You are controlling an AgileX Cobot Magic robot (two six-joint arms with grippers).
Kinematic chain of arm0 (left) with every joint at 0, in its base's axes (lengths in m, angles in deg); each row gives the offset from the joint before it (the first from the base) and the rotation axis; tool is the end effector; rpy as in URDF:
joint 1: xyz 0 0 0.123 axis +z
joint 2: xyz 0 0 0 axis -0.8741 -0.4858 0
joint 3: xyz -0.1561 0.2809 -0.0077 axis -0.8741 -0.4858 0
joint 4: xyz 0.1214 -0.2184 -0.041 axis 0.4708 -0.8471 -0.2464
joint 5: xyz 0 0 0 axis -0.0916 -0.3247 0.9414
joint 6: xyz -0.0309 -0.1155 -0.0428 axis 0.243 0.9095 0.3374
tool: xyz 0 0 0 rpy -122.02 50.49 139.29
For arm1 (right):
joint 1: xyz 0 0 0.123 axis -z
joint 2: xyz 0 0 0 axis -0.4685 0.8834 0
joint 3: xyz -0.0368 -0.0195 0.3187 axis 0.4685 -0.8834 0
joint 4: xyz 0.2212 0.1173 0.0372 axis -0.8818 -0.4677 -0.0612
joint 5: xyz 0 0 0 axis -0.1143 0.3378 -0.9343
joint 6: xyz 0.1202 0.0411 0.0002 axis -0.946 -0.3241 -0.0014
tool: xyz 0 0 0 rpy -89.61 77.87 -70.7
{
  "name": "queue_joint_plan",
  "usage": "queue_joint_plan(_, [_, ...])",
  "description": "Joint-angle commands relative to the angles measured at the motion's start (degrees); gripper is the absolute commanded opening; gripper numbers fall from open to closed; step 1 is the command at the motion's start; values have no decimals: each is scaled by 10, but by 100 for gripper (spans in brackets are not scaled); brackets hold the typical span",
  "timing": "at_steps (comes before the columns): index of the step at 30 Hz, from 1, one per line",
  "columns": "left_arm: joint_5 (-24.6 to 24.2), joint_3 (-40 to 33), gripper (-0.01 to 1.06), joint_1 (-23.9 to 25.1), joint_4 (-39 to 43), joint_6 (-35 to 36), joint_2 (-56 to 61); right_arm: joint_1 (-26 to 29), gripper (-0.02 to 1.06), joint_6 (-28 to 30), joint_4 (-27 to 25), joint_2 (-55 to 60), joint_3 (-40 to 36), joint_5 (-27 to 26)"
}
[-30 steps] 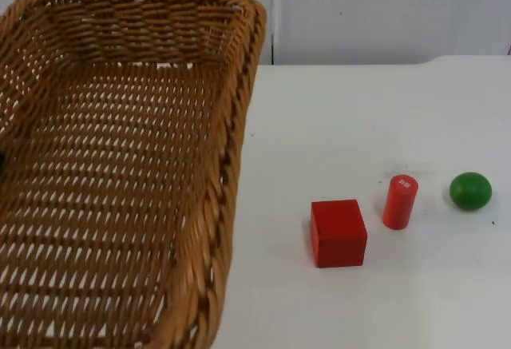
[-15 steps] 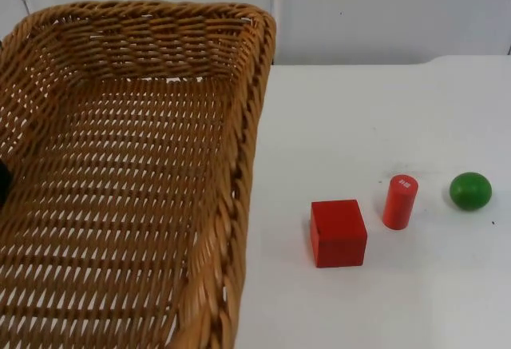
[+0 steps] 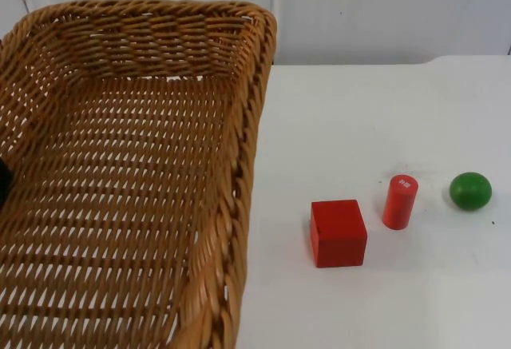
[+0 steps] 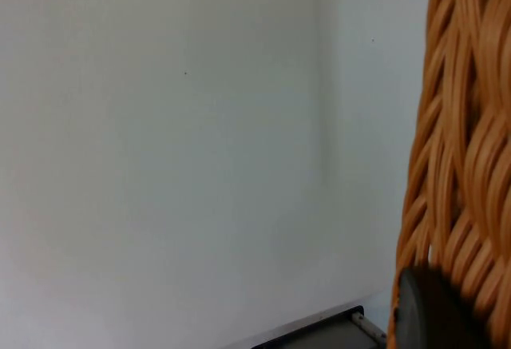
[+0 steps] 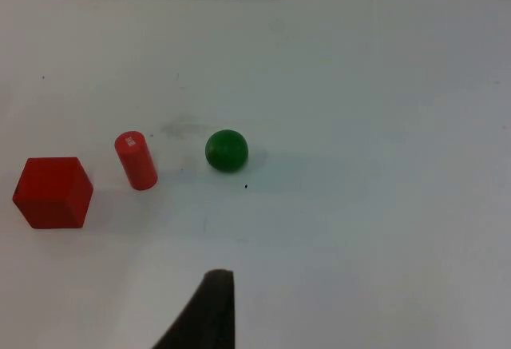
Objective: Pick up the basket with the left hand and place the object to the left of the red cylinder into the basket with the right hand.
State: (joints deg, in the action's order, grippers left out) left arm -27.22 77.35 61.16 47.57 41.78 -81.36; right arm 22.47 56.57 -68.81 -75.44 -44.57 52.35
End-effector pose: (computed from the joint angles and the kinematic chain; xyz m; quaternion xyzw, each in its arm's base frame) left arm 0.2001 -0.0563 0.2682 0.0261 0.9718 -0.2299 0.0451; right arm -0.0104 -0.0022 0.2643 -0.0375 0.8546 0.0216 0.5174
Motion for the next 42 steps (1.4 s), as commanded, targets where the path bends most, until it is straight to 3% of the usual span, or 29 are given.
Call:
queue_joint_plan(1, [-4,0,0,-2,-19,-2,5,1,105,-1,3,-2,0,-4])
queue_joint_plan(13, [-4,0,0,-2,-19,-2,5,1,105,19,7,-2,6,-11])
queue_joint_plan(17, [-4,0,0,-2,-19,-2,5,1,105,28,7,0,20,-48])
queue_joint_plan(29, [-4,0,0,-2,-19,-2,5,1,105,30,7,167,83,-158])
queue_joint_plan(42, [-4,0,0,-2,-19,-4,5,1,105,33,3,366,176,-185])
